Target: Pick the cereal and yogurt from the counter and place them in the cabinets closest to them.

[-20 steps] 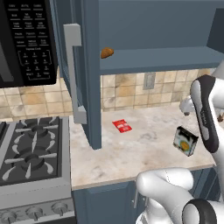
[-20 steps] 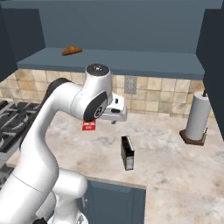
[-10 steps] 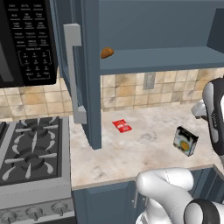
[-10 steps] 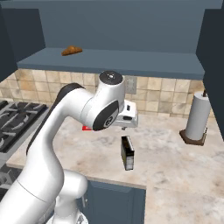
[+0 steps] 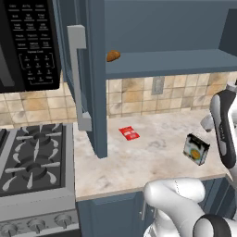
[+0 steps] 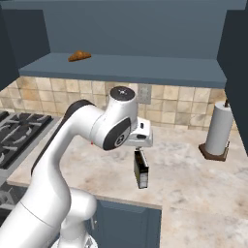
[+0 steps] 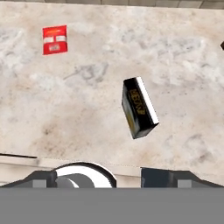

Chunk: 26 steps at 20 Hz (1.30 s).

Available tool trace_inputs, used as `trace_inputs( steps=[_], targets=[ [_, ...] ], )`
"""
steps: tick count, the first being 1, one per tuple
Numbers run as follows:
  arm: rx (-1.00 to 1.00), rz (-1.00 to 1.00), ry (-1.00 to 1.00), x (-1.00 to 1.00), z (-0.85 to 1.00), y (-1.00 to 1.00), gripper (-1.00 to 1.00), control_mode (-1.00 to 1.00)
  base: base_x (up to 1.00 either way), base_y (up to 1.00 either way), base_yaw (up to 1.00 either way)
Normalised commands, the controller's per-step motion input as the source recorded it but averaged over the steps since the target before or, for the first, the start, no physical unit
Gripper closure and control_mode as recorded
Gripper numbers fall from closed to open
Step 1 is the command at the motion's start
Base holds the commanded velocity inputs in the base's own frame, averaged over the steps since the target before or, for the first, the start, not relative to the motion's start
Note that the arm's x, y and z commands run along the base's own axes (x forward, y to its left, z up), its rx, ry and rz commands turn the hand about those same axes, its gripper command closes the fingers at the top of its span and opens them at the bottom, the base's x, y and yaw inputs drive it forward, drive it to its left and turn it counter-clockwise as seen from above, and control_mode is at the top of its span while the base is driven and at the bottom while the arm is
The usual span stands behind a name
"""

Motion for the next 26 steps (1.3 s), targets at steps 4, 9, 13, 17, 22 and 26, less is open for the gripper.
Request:
trace_inputs(
  steps=[4,9,13,17,22,26],
  targets=[
    [-0.11,0.01,0.00,0.00,-0.46,-0.03,-1.00,-1.00,0.00,0.00,0.00],
    [-0.07,0.01,0.00,0.00,-0.46,-0.08,-1.00,-1.00,0.00,0.00,0.00],
    [-0.04,0.01,0.00,0.00,-0.34,-0.11,-1.00,-1.00,0.00,0.00,0.00],
    [-0.02,0.00,-0.01,0.03,-0.19,-0.08,-1.00,-1.00,0.00,0.00,0.00],
    [-0.01,0.00,0.00,0.12,-0.13,-0.08,-1.00,-1.00,0.00,0.00,0.00],
    [-0.01,0.00,0.00,0.19,-0.12,-0.10,-1.00,-1.00,0.00,0.00,0.00]
  ],
)
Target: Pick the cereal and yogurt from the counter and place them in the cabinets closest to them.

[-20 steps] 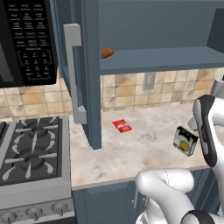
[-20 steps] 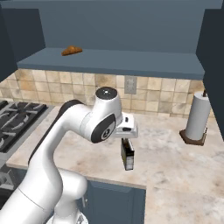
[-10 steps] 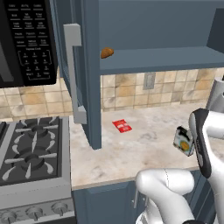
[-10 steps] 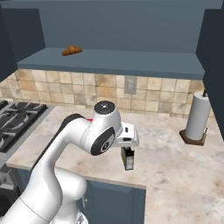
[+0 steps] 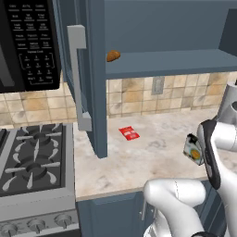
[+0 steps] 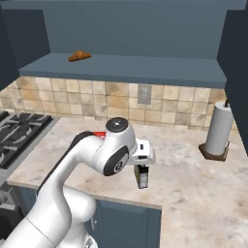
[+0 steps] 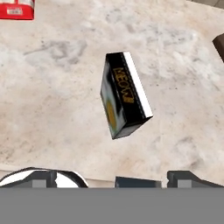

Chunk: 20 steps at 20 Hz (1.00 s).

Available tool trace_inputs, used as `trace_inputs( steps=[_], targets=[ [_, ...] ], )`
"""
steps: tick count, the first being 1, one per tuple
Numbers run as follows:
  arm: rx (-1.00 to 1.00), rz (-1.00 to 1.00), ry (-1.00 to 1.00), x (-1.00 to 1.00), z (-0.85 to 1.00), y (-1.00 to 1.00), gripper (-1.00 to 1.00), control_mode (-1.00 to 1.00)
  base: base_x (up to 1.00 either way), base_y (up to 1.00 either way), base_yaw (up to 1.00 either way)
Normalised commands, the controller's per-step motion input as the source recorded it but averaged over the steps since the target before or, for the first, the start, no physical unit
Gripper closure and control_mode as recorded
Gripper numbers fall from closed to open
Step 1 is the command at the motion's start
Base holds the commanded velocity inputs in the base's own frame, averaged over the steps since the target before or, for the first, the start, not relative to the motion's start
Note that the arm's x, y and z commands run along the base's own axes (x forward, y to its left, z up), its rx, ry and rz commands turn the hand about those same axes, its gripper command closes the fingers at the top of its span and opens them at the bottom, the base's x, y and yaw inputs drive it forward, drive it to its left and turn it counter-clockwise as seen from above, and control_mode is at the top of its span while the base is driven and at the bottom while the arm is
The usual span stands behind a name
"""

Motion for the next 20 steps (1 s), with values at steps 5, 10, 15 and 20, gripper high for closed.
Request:
trace_inputs(
  steps=[5,10,15,20],
  targets=[
    [0.00,0.00,0.00,0.20,-0.11,-0.16,-1.00,-1.00,0.00,0.00,0.00],
    [0.00,0.00,0.00,0.21,-0.08,-0.17,-1.00,-1.00,0.00,0.00,0.00],
    [0.00,0.00,0.00,0.26,-0.06,-0.13,-1.00,-1.00,0.00,0.00,0.00],
    [0.00,0.00,0.00,0.26,-0.06,-0.04,-1.00,-1.00,0.00,0.00,0.00]
  ],
)
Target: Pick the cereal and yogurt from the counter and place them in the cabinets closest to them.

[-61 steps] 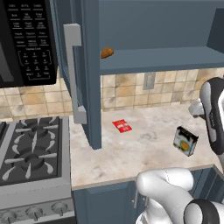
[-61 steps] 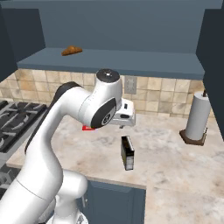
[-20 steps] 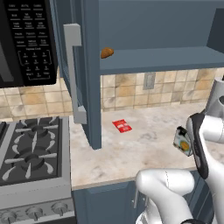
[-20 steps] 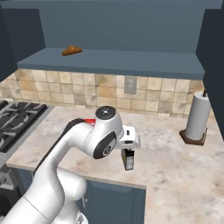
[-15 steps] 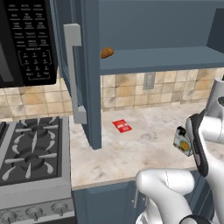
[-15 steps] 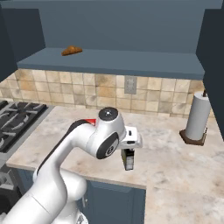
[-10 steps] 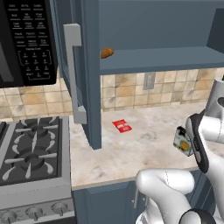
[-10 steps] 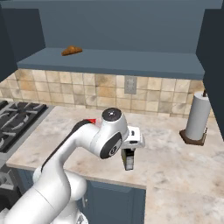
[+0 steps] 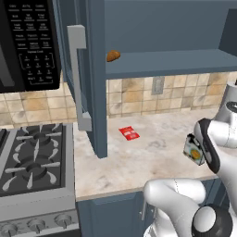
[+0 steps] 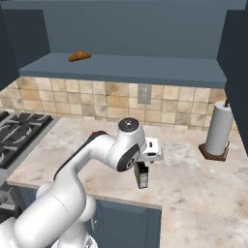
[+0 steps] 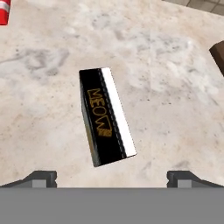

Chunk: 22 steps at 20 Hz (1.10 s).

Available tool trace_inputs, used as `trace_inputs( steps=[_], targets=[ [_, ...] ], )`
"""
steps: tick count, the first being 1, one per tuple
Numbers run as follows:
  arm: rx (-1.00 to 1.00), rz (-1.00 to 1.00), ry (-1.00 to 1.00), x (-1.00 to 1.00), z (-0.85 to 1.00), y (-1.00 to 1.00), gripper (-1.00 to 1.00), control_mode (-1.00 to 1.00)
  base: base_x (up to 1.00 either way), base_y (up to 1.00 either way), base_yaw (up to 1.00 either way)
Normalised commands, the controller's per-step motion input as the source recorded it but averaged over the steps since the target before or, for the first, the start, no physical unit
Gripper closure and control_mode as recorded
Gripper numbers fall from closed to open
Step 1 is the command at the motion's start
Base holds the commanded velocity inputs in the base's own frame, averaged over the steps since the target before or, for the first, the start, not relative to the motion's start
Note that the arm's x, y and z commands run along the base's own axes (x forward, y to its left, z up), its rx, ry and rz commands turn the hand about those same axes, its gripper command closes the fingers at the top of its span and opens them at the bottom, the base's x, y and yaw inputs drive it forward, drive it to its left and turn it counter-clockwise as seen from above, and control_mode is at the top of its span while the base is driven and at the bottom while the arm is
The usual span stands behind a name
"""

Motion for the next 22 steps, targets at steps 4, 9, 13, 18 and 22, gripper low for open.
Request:
trace_inputs(
  steps=[4,9,13,18,22],
  targets=[
    [0.00,0.00,0.00,0.15,-0.09,0.00,-1.00,-1.00,0.00,0.00,0.00],
    [0.00,0.01,0.00,0.05,-0.08,-0.03,-1.00,-1.00,0.00,0.00,0.00],
    [0.03,0.03,-0.01,0.00,-0.09,-0.05,-1.00,-1.00,0.00,0.00,0.00],
    [0.05,0.05,-0.03,0.00,-0.06,-0.01,-1.00,-1.00,0.00,0.00,0.00],
    [0.04,0.04,-0.02,0.00,-0.01,0.00,-1.00,-1.00,0.00,0.00,0.00]
  ],
)
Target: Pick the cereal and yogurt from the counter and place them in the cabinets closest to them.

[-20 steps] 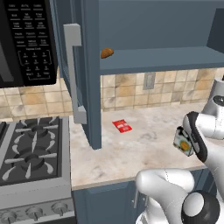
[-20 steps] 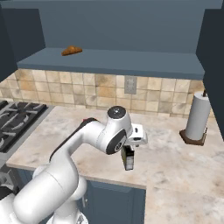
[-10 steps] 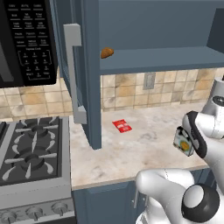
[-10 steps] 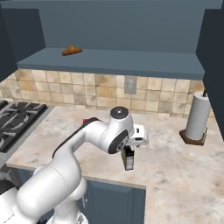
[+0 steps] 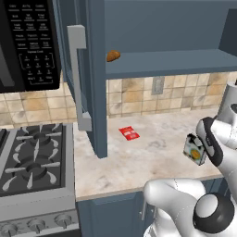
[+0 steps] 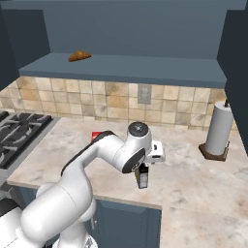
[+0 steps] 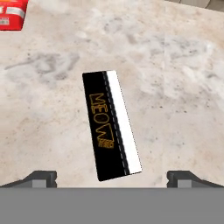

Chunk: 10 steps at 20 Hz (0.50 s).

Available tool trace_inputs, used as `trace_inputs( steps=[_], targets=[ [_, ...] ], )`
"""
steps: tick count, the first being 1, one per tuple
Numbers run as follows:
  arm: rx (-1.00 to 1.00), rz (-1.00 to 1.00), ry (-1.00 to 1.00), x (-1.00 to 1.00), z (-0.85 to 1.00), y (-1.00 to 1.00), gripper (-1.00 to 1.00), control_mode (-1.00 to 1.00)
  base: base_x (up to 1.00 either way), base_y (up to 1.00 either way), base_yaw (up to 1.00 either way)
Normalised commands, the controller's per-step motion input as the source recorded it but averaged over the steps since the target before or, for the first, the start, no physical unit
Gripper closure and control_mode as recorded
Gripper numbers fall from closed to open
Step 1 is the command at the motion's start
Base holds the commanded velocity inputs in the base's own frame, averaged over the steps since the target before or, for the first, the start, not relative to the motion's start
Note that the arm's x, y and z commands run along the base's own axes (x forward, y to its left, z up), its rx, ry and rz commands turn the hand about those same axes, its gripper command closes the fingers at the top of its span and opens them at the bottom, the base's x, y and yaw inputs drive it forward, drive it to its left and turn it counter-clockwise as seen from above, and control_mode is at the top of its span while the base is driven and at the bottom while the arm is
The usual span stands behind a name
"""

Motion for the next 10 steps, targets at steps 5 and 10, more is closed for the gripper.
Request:
trace_inputs(
  steps=[5,10],
  targets=[
    [0.00,0.04,-0.02,0.00,-0.01,0.00,-1.00,-1.00,0.00,0.00,0.00],
    [0.00,0.03,-0.01,0.00,-0.05,0.00,-1.00,-1.00,0.00,0.00,0.00]
  ],
)
